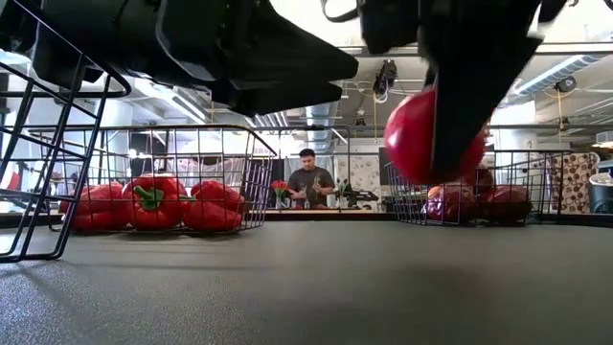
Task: Sort produce into baskets
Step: Put the bottom right tomato into the left black basket
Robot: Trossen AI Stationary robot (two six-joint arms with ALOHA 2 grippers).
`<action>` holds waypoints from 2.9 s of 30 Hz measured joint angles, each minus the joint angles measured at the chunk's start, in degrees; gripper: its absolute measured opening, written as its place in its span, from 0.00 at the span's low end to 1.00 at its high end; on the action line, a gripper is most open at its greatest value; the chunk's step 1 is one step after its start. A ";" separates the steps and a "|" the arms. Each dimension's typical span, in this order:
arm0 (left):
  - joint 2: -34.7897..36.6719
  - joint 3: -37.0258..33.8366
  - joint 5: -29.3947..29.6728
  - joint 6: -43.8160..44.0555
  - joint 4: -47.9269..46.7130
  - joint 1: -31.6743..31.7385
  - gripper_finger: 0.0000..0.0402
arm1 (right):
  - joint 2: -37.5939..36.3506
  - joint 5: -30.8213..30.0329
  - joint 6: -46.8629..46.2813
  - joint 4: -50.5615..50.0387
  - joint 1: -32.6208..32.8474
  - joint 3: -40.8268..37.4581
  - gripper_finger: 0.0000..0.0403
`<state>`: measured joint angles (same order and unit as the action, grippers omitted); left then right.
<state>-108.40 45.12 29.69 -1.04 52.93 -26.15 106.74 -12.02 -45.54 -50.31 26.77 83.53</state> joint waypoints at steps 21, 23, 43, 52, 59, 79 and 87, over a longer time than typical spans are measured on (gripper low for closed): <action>0.00 1.08 -0.54 2.09 -0.81 -0.04 0.85 | -0.23 -2.67 0.89 10.62 -0.55 -6.17 0.95; 0.00 1.94 -0.14 1.95 -0.98 -0.04 0.85 | -0.52 -2.90 -0.07 4.99 -0.55 -3.67 0.95; -4.88 26.24 0.96 6.57 -31.82 0.66 0.85 | -6.34 -41.05 -15.31 -17.01 22.80 4.11 0.95; -13.94 46.27 8.33 15.86 -64.87 1.57 0.85 | -6.34 -64.31 -19.03 -18.75 34.62 -0.71 0.95; -14.79 55.60 13.37 18.47 -76.84 2.37 0.85 | -6.33 -72.01 -29.88 -18.78 36.49 -13.11 0.95; -14.82 61.82 -7.94 37.61 -114.42 11.96 0.85 | -13.08 -76.72 -49.91 -21.36 34.19 -33.01 0.95; -15.22 61.85 -14.64 33.98 -115.69 12.22 0.85 | -13.07 -76.69 -50.53 -21.09 32.66 -33.67 0.95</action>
<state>-123.62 106.97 15.05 32.94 -62.77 -13.93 93.67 -88.71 -96.07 -71.40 59.42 49.86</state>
